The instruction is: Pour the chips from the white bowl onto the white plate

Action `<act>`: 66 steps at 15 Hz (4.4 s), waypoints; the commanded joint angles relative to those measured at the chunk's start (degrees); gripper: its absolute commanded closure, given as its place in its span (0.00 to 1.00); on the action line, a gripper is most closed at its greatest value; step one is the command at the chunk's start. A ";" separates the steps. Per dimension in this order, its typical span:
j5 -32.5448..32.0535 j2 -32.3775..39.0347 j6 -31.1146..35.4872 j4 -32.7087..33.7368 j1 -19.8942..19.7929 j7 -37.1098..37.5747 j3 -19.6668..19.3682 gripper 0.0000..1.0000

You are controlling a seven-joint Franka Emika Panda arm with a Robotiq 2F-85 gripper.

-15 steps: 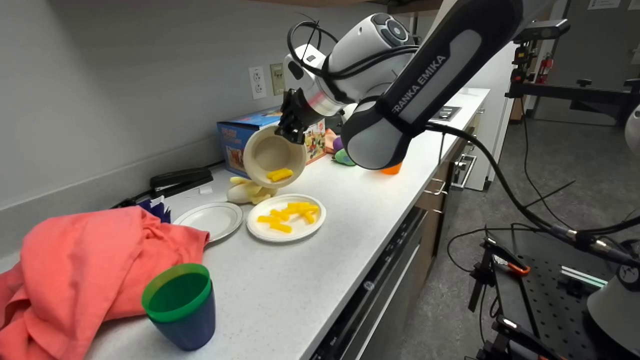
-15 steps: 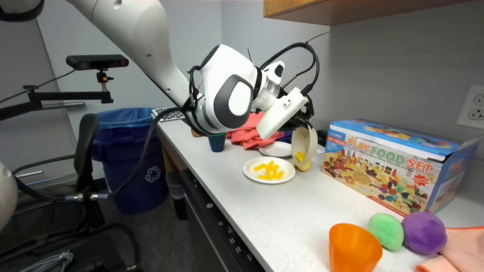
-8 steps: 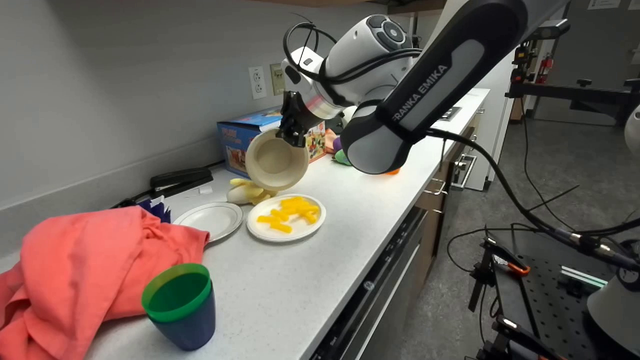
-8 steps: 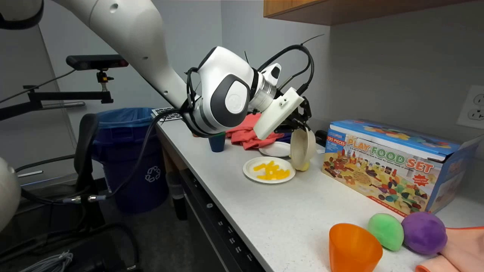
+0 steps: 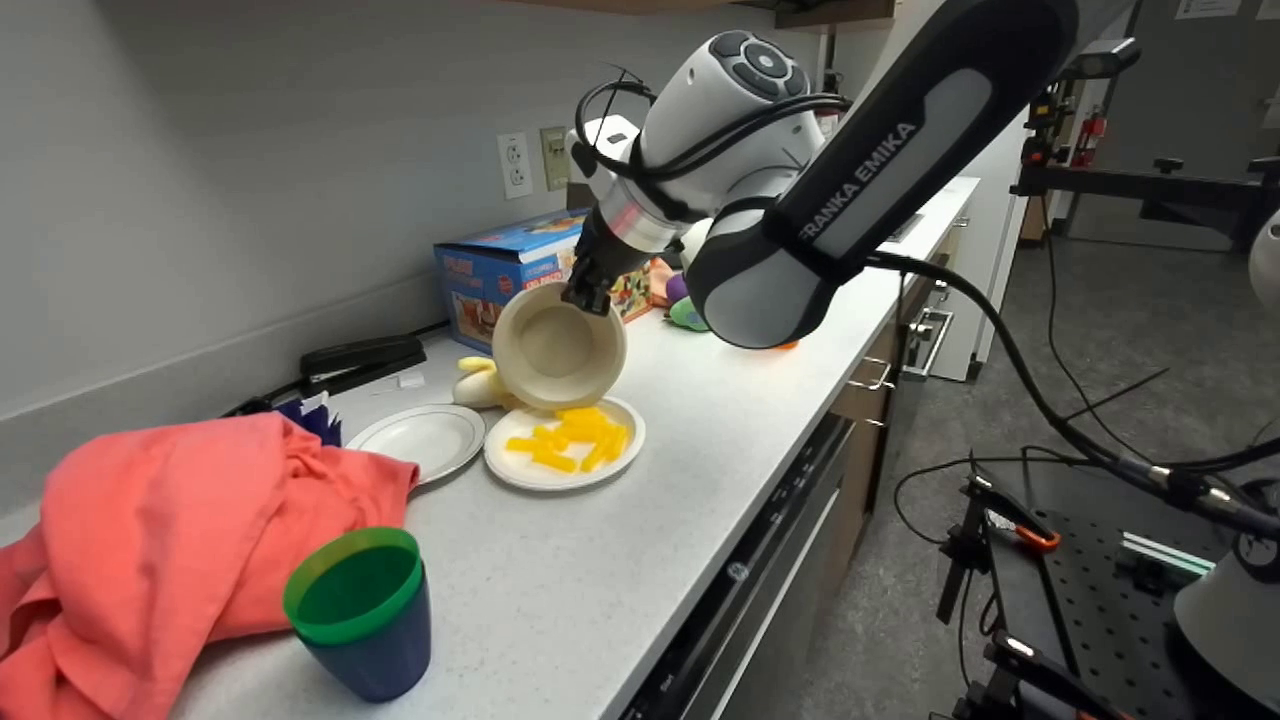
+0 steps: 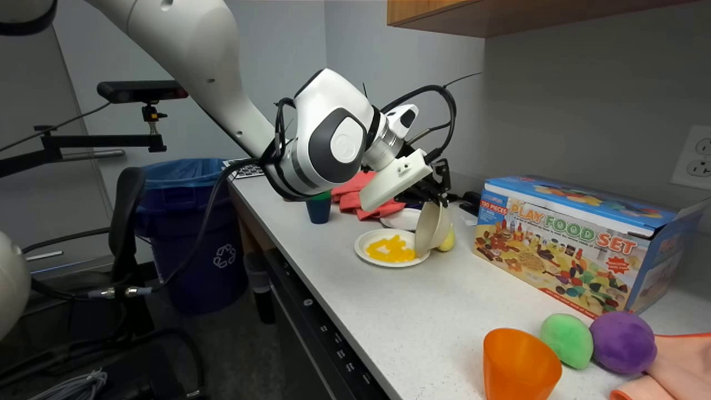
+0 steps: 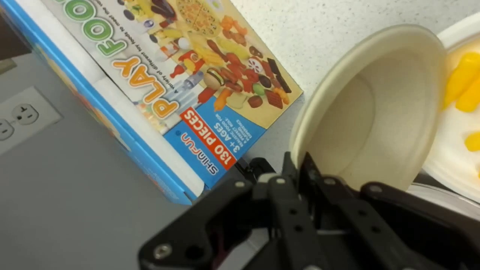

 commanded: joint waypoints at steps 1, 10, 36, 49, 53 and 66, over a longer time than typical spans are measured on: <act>1.81 -7.50 -4.18 -2.17 7.89 0.21 -9.89 0.99; 3.53 -15.55 -27.09 7.37 31.04 -0.76 -39.21 0.99; 16.85 -29.33 -47.94 9.03 9.02 7.10 -26.35 0.99; 21.21 -27.26 -45.28 4.72 -2.89 2.76 -15.16 0.99; 20.51 -21.94 -49.38 5.79 -4.72 3.20 -14.68 0.99; 31.86 -8.56 -53.63 14.02 -26.19 -4.61 6.11 0.55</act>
